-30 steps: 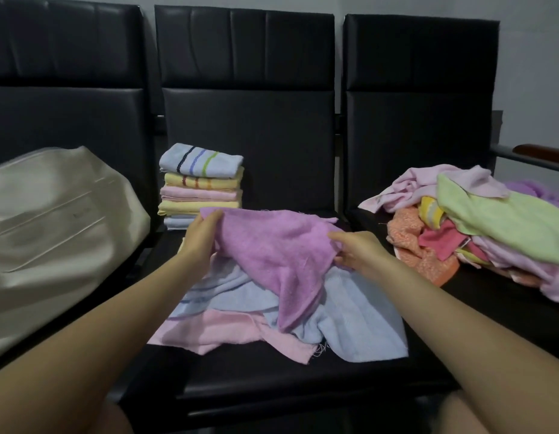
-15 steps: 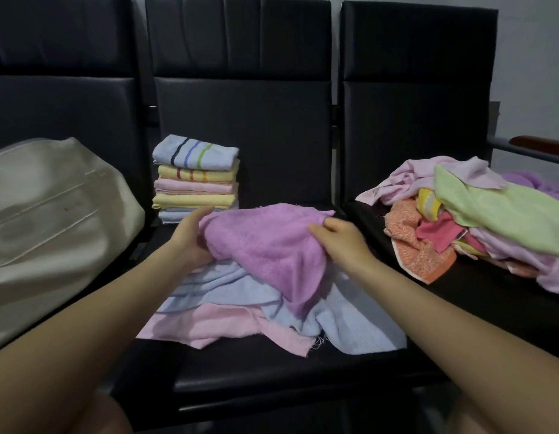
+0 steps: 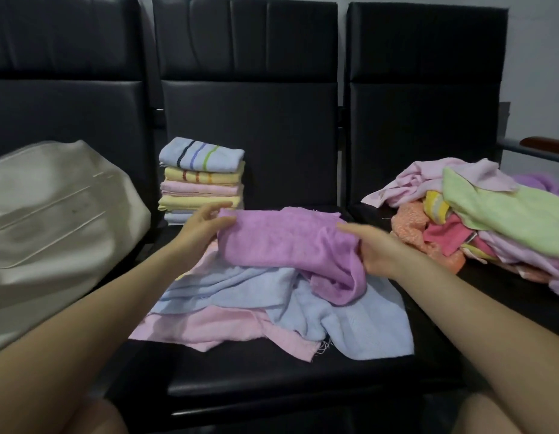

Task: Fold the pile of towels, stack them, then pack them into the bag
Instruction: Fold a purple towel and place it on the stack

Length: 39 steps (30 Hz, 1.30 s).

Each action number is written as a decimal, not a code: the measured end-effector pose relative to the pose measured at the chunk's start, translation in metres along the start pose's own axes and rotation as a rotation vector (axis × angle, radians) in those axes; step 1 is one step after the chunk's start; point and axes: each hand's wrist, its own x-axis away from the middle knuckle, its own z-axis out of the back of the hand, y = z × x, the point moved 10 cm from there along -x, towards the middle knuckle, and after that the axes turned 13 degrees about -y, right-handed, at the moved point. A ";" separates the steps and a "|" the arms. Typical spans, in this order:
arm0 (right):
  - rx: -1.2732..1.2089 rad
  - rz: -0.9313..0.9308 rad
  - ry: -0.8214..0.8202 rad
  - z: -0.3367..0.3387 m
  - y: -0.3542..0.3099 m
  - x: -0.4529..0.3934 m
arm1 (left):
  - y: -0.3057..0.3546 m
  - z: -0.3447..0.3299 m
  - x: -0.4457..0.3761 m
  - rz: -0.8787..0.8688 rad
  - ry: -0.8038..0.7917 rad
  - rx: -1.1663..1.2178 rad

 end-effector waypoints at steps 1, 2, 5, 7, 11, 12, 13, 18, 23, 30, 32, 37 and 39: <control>0.223 -0.114 -0.024 -0.001 0.011 0.000 | -0.006 -0.006 0.002 0.029 -0.056 0.009; 0.447 -0.182 -0.001 0.004 0.015 0.001 | -0.009 -0.011 0.003 0.047 -0.100 -0.014; 0.727 -0.190 0.025 0.009 0.009 0.008 | -0.003 -0.018 0.008 0.067 -0.133 -0.116; 0.630 -0.027 0.000 0.001 -0.005 0.014 | 0.013 -0.020 0.015 0.066 -0.105 -0.118; 0.204 0.303 0.055 -0.001 -0.059 0.040 | 0.068 -0.021 0.036 -0.053 0.006 0.097; 0.102 0.347 0.102 0.002 -0.071 0.050 | 0.082 -0.020 0.042 -0.084 0.022 0.188; 0.021 0.385 0.136 0.002 -0.082 0.062 | 0.095 -0.018 0.048 -0.106 0.036 0.271; -0.101 0.480 -0.002 -0.030 -0.104 0.125 | 0.133 -0.021 0.072 -0.185 0.000 0.478; -0.084 0.428 -0.034 -0.023 -0.093 0.128 | 0.111 -0.031 0.078 -0.092 -0.076 0.421; 0.463 -0.236 0.041 0.047 0.027 0.070 | 0.008 -0.033 0.086 0.308 -0.167 -0.983; 0.549 -0.258 0.082 0.063 0.033 0.060 | 0.005 -0.030 0.081 0.301 -0.150 -1.068; 0.713 -0.090 0.408 0.081 -0.002 0.036 | 0.023 -0.016 0.052 0.213 0.083 -0.955; 0.638 -0.047 0.429 0.079 -0.003 0.022 | 0.016 -0.016 0.040 0.224 0.120 -0.892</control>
